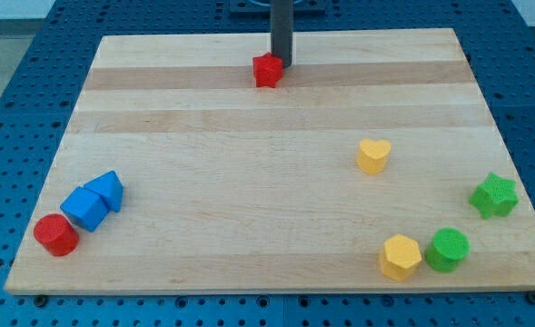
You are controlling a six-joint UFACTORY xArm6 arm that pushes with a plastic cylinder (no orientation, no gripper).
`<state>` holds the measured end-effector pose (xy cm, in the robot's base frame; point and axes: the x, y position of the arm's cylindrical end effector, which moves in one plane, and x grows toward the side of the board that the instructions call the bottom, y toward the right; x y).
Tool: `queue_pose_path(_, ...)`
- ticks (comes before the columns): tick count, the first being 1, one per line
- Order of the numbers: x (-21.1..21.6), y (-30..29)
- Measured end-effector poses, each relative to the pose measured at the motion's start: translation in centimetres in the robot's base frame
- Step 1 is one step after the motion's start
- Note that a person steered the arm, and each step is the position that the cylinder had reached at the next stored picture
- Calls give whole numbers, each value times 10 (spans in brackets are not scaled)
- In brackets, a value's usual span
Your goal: Push the red star to the top left
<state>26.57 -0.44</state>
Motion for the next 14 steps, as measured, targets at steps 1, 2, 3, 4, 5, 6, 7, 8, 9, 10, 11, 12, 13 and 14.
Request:
queue_pose_path(1, 0, -19)
queue_pose_path(2, -2, -30)
queue_pose_path(3, -8, 24)
queue_pose_path(4, 6, 30)
queue_pose_path(5, 6, 30)
queue_pose_path(6, 28, 12)
queue_pose_path(7, 37, 1)
queue_pose_path(8, 37, -5)
queue_pose_path(9, 37, -22)
queue_pose_path(10, 37, -42)
queue_pose_path(11, 34, -64)
queue_pose_path(12, 32, -88)
queue_pose_path(13, 31, -112)
queue_pose_path(14, 31, -135)
